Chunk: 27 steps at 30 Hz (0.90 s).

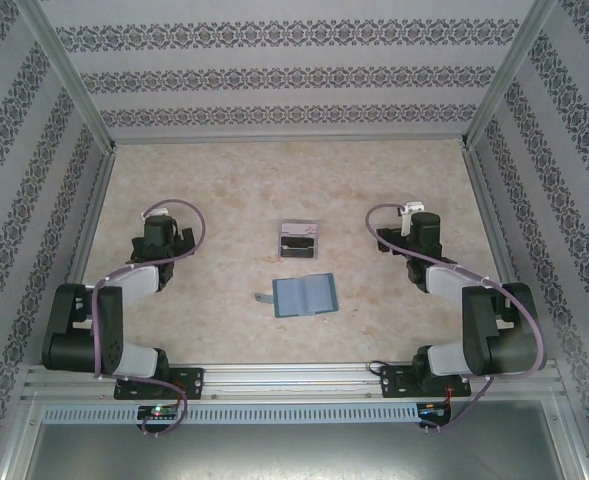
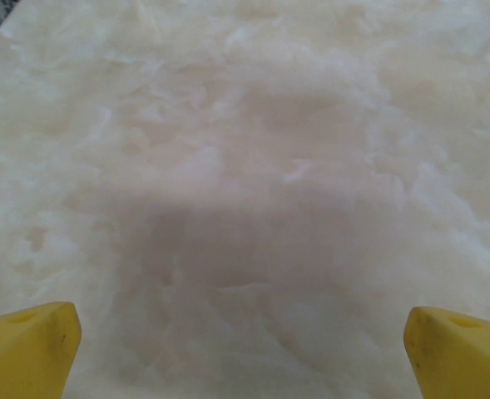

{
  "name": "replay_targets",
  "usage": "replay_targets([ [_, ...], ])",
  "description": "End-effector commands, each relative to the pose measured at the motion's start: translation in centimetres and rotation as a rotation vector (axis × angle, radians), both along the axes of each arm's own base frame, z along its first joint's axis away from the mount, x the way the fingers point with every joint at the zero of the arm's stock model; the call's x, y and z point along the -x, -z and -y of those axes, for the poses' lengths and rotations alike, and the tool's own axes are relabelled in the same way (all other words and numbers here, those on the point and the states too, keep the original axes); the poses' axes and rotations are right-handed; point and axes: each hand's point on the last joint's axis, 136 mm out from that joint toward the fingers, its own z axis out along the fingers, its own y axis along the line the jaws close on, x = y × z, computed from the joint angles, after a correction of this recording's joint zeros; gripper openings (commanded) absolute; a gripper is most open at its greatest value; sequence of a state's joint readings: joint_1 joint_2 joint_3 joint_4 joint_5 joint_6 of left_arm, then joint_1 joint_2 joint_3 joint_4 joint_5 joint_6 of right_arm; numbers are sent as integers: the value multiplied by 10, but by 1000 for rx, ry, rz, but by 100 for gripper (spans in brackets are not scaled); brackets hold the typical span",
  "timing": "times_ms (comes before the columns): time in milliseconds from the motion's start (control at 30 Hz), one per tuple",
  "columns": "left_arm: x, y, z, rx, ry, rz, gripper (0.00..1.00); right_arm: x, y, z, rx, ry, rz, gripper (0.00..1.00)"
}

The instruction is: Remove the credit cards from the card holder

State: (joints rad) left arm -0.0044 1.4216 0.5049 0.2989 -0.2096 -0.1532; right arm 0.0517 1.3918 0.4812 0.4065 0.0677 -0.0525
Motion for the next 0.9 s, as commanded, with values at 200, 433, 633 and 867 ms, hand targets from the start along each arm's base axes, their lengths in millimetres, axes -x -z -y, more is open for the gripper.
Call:
replay_targets([
  [200,-42,-30,26,-1,218,294,100,-29,-30,0,-89,5,199,98],
  [433,-38,-27,25,-24,210,344,100,-23,-23,6,-86,35,245,98],
  [633,-36,-27,24,-25,202,344,100,-23,-24,9,-87,56,262,98],
  [867,-17,-33,74,-8,505,428,100,-22,-24,7,-86,47,267,98],
])
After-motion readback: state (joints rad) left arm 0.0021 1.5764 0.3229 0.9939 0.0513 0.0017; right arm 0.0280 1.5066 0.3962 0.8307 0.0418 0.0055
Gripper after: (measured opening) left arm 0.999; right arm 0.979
